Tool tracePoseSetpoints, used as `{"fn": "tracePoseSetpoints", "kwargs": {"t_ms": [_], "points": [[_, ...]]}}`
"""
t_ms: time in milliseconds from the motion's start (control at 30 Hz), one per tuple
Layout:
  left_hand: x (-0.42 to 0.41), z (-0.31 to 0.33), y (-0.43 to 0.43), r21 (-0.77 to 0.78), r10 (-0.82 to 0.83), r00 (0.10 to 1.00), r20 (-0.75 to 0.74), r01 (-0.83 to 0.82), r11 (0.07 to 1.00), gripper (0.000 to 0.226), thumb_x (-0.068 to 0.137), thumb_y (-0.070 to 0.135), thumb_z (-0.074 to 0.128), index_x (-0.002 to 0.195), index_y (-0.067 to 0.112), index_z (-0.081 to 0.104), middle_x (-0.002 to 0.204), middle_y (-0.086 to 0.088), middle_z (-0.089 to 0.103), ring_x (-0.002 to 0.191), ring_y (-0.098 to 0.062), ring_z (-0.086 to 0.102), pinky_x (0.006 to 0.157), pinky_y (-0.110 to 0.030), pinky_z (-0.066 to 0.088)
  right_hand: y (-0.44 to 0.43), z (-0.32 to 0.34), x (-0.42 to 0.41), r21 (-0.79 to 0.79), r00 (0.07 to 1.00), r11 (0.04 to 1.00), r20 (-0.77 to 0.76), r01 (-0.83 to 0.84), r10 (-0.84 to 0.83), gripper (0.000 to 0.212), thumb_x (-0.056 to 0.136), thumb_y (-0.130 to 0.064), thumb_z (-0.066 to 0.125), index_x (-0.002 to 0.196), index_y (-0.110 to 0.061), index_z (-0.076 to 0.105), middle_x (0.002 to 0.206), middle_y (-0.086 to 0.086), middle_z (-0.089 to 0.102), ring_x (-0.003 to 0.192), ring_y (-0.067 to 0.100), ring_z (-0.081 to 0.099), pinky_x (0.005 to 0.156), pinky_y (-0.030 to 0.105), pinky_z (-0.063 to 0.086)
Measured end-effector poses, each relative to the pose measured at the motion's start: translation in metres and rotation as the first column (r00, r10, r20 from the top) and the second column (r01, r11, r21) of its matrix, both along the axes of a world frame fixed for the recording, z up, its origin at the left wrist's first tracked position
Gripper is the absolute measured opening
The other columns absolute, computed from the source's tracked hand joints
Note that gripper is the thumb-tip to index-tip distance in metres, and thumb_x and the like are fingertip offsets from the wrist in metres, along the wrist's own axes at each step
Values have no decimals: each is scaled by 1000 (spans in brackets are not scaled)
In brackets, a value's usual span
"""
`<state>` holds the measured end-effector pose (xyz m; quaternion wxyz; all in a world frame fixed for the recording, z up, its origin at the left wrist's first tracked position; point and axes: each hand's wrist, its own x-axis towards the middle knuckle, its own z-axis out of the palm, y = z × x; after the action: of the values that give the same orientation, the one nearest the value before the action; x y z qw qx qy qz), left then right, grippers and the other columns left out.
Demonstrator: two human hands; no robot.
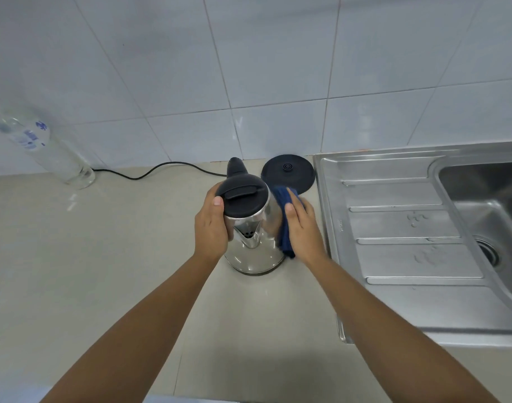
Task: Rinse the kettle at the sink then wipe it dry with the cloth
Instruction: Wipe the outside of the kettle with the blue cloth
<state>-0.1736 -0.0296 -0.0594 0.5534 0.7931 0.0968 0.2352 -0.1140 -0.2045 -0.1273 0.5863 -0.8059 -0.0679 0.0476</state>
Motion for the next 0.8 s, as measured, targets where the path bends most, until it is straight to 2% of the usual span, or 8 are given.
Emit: {"fn": "tracePoseSetpoints", "kwargs": {"t_ms": [133, 200, 267, 400, 500, 633, 700, 800], "points": [[2, -2, 0, 1, 9, 1000, 19, -9, 1000, 38, 100, 47, 22, 116, 50, 57, 41, 2, 46, 36, -8, 42, 41, -19, 37, 3, -37, -62, 32, 987, 988, -57, 153, -151, 56, 104, -43, 41, 156, -39, 23, 161, -2, 21, 142, 23, 37, 105, 31, 38], [2, -3, 2, 1, 8, 1000, 15, -8, 1000, 38, 99, 48, 23, 115, 51, 57, 41, 3, 46, 35, -8, 41, 39, -18, 36, 18, -35, -91, 89, 985, 983, 50, 163, -168, 61, 102, -41, 45, 153, -55, 14, 164, -7, 9, 146, 23, 29, 113, 39, 37], [2, -3, 3, 5, 14, 1000, 7, -14, 1000, 38, 99, 49, 23, 114, 53, 57, 43, 4, 49, 36, -7, 42, 39, -19, 36, 29, -22, -105, 72, 966, 986, 200, 153, -165, 60, 101, -50, 39, 148, -65, 5, 164, -8, -1, 150, 26, 20, 119, 45, 29], [3, -4, 4, 21, 17, 1000, -2, -17, 1000, 36, 99, 50, 23, 114, 57, 55, 44, 4, 49, 36, -8, 42, 39, -20, 37, 37, -5, -92, -149, 865, 959, 480, 241, -143, 51, 105, -49, 28, 154, -44, 13, 161, 14, 4, 140, 37, 26, 112, 49, 31], [5, -5, 5, 27, 35, 999, -1, -35, 999, 37, 98, 49, 23, 114, 54, 57, 46, 3, 50, 37, -9, 43, 41, -21, 37, 40, -19, -108, -222, 875, 933, 459, 282, -155, 59, 103, -39, 41, 154, -41, 11, 160, 18, 6, 136, 42, 32, 107, 53, 43], [3, -4, 7, 25, 22, 1000, -16, -22, 999, 37, 97, 47, 24, 112, 55, 57, 43, 1, 48, 38, -11, 43, 40, -20, 37, 39, -57, -140, -386, 890, 888, 453, 250, -54, 96, 85, -15, 76, 153, -38, 12, 155, 24, 14, 123, 52, 50, 93, 56, 53], [3, -4, 6, 43, 11, 1000, -13, -10, 999, 37, 98, 45, 25, 114, 51, 57, 44, 1, 48, 39, -11, 44, 42, -20, 39, 38, -52, -135, -378, 896, 889, 438, 259, -75, 93, 86, -14, 76, 154, -38, 16, 156, 23, 13, 125, 48, 46, 96, 55, 51], [5, -4, 7, 81, 9, 1000, 6, -10, 997, 34, 100, 42, 27, 116, 46, 57, 47, 2, 51, 44, -10, 49, 46, -16, 40, 35, -29, -114, -297, 893, 906, 421, 301, -158, 73, 94, -18, 63, 152, -36, 23, 159, 18, 10, 128, 39, 35, 103, 53, 43]]}}
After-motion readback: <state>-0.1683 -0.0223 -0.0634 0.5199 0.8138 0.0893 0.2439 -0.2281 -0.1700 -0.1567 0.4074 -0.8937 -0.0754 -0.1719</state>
